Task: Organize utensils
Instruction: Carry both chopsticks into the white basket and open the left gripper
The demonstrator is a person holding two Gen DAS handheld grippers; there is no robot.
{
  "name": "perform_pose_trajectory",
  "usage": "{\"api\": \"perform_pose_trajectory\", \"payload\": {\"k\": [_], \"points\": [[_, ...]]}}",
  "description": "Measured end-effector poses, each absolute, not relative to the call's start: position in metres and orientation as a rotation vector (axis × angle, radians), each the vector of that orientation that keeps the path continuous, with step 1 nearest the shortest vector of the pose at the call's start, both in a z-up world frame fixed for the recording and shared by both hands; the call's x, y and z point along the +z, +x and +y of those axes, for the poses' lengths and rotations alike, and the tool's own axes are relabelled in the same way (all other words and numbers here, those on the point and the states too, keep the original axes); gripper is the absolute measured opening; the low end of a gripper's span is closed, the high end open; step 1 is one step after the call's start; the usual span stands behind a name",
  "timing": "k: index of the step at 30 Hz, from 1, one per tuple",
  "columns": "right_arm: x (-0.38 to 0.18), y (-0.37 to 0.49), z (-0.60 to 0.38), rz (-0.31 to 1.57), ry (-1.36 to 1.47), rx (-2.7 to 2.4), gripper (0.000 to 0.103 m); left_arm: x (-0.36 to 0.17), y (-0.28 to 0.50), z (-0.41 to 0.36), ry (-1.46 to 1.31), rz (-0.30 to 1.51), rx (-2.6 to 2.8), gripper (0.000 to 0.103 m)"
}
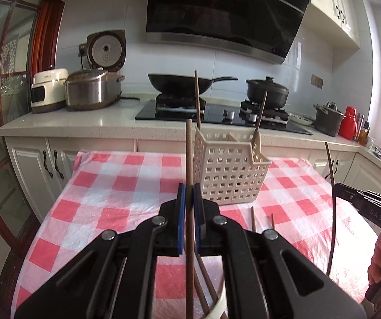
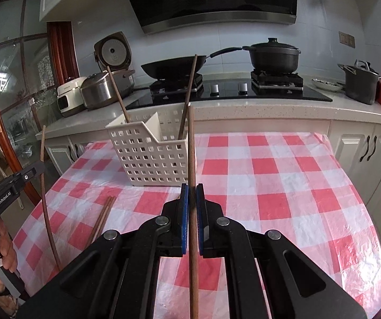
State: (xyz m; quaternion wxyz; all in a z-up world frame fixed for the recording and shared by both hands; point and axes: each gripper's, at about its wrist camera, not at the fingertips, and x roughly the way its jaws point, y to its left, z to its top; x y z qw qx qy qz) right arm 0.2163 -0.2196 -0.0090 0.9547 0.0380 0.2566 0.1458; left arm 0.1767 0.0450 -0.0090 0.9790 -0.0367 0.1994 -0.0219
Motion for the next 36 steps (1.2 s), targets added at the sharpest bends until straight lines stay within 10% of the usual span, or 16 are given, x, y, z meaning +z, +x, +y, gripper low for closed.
{"api": "perform_pose_trajectory", "payload": {"k": [36], "points": [[0.027,0.19,-0.203,0.416,0.025,0.317,0.005,0.024,0.152,0.033,-0.009,0.25,-0.029,0.006]]}}
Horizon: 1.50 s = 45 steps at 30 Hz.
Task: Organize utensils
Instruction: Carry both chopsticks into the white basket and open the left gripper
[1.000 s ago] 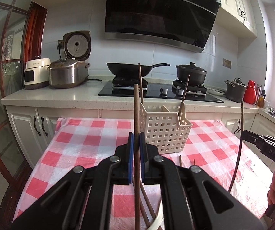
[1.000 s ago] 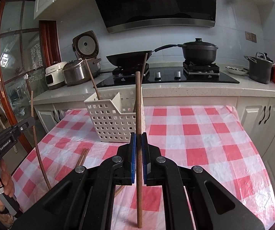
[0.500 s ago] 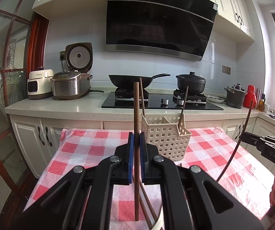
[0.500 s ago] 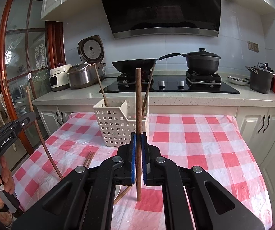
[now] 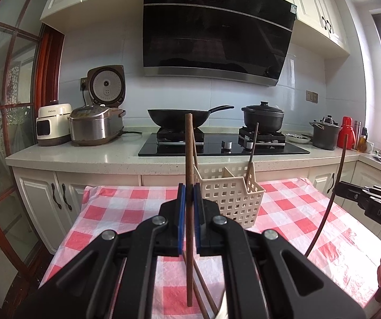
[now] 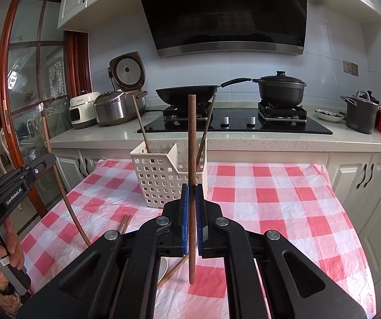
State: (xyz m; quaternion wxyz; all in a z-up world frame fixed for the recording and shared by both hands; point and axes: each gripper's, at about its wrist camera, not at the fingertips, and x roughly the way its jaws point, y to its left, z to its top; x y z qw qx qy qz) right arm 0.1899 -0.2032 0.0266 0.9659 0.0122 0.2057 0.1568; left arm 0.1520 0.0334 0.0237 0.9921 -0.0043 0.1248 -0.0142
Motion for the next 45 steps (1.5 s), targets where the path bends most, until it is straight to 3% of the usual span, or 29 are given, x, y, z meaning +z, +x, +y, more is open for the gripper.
{"api": "perform_pose_trajectory", "payload": {"k": [11,31,37,45], "points": [[0.051,0.216,-0.194,0.373,-0.014,0.314,0.005,0.054,0.177,0.019,0.023,0.189,-0.05,0.006],[0.134,0.319,-0.165,0.273,-0.043,0.35,0.005,0.161,0.285,-0.004,0.045,0.075,-0.09,0.006],[0.123,0.351,-0.151,0.316,-0.045,0.377,0.005,0.15,0.326,-0.005,0.017,0.116,-0.09,0.006],[0.073,0.386,-0.139,0.446,-0.041,0.409,0.005,0.087,0.374,0.008,-0.042,0.276,-0.102,0.006]]}}
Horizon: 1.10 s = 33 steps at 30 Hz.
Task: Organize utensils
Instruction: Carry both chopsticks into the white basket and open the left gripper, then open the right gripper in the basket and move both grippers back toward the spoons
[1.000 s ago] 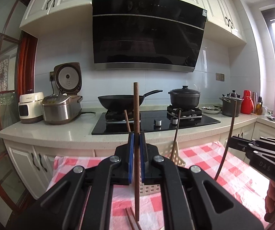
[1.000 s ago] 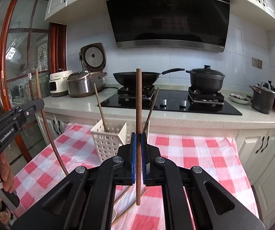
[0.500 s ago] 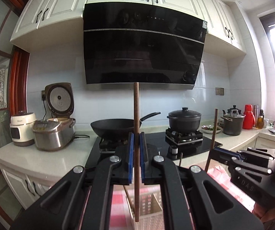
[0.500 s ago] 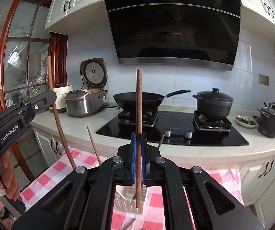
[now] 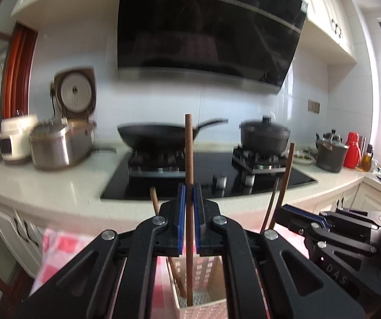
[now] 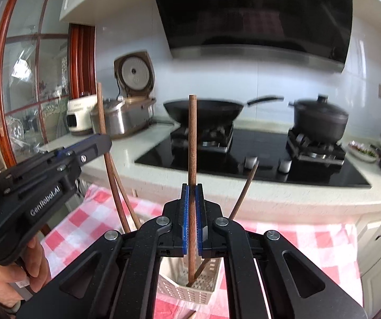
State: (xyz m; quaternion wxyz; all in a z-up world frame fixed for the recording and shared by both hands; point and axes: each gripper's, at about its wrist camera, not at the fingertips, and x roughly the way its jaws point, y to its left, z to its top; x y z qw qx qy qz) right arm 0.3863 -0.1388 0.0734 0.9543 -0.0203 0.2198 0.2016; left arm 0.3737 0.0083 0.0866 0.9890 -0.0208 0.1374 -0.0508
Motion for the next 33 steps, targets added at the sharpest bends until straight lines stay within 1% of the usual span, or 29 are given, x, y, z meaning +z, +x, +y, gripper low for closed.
{"api": "perform_pose_trajectory", "payload": {"k": [6,11,12,14,16,17,18,19,20,21,22,23,25,27,28,30,31,32,33], "points": [[0.048,0.401,-0.135,0.538,-0.013,0.431,0.005,0.05,0.385,0.015,-0.06,0.349,-0.092,0.006],[0.038,0.405,-0.138,0.565,0.009,0.41,0.007,0.03,0.384,0.024,-0.078,0.383,-0.063,0.006],[0.038,0.404,-0.14,0.566,0.014,0.408,0.009,0.029,0.382,0.026,-0.081,0.384,-0.061,0.007],[0.04,0.4,-0.144,0.562,0.022,0.405,0.009,0.027,0.377,0.031,-0.084,0.384,-0.055,0.008],[0.045,0.392,-0.148,0.553,0.027,0.398,0.011,0.029,0.37,0.035,-0.085,0.378,-0.051,0.019],[0.047,0.387,-0.151,0.548,0.029,0.397,0.013,0.031,0.364,0.037,-0.087,0.371,-0.045,0.028],[0.049,0.381,-0.153,0.539,0.031,0.395,0.013,0.033,0.357,0.039,-0.093,0.36,-0.04,0.033],[0.052,0.375,-0.156,0.531,0.034,0.393,0.014,0.035,0.35,0.041,-0.097,0.351,-0.036,0.034],[0.054,0.368,-0.159,0.523,0.037,0.389,0.016,0.038,0.343,0.043,-0.099,0.343,-0.029,0.038],[0.056,0.362,-0.162,0.519,0.043,0.388,0.021,0.041,0.335,0.044,-0.101,0.338,-0.022,0.045],[0.058,0.353,-0.165,0.513,0.054,0.388,0.024,0.042,0.328,0.046,-0.103,0.334,-0.014,0.048],[0.058,0.345,-0.168,0.507,0.063,0.388,0.03,0.043,0.319,0.048,-0.11,0.33,-0.003,0.054],[0.058,0.327,-0.173,0.496,0.065,0.382,0.03,0.047,0.302,0.051,-0.123,0.324,0.01,0.057],[0.056,0.31,-0.177,0.491,0.062,0.372,0.03,0.049,0.284,0.054,-0.131,0.318,0.023,0.065],[0.055,0.303,-0.179,0.489,0.066,0.368,0.03,0.05,0.275,0.055,-0.134,0.314,0.027,0.066],[0.053,0.286,-0.184,0.488,0.081,0.369,0.03,0.049,0.256,0.056,-0.142,0.31,0.033,0.077],[0.052,0.278,-0.186,0.488,0.086,0.37,0.031,0.049,0.246,0.057,-0.144,0.309,0.035,0.079],[0.051,0.27,-0.189,0.486,0.092,0.37,0.035,0.049,0.237,0.057,-0.143,0.308,0.038,0.084],[0.05,0.261,-0.191,0.482,0.096,0.37,0.042,0.048,0.229,0.057,-0.141,0.307,0.041,0.088]]}}
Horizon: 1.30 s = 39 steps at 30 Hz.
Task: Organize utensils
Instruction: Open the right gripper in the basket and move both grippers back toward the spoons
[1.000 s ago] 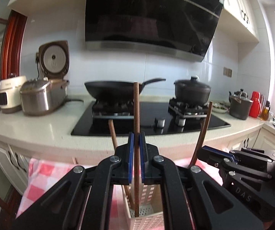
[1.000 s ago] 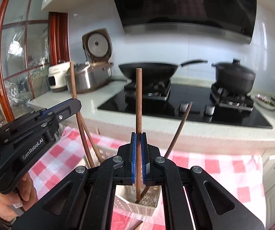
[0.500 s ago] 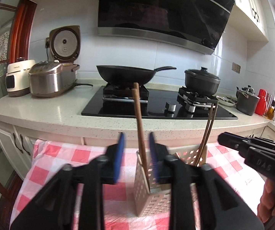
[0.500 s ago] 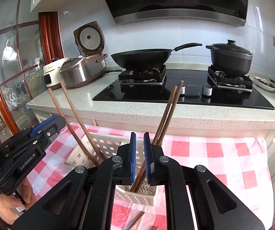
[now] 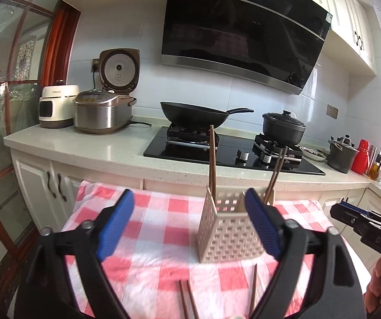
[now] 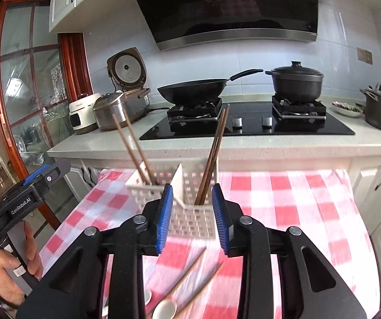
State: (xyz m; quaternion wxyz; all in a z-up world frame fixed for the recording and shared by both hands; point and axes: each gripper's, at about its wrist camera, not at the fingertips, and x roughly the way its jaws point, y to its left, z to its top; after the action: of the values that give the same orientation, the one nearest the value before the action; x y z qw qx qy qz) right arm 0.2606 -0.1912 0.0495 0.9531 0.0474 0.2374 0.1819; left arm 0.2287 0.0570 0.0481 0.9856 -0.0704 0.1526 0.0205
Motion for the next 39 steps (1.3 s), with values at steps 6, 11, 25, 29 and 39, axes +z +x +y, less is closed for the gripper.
{"api": "perform_pose_trajectory", "payload": {"k": [6,11,25,29,39], "points": [[0.044,0.218,-0.2,0.464,0.087,0.361,0.048,0.036,0.179,0.056,-0.148,0.307,0.041,0.093],[0.041,0.192,-0.206,0.457,0.081,0.36,0.051,0.024,0.151,0.052,-0.14,0.329,0.028,0.094],[0.001,0.182,-0.188,0.551,0.058,0.369,0.054,-0.012,0.138,0.046,-0.073,0.405,0.028,0.094],[-0.022,0.189,-0.177,0.615,0.059,0.366,0.054,-0.027,0.143,0.046,-0.06,0.437,0.027,0.094],[-0.065,0.205,-0.161,0.72,0.085,0.361,0.054,-0.056,0.153,0.044,-0.027,0.493,0.029,0.094]]}}
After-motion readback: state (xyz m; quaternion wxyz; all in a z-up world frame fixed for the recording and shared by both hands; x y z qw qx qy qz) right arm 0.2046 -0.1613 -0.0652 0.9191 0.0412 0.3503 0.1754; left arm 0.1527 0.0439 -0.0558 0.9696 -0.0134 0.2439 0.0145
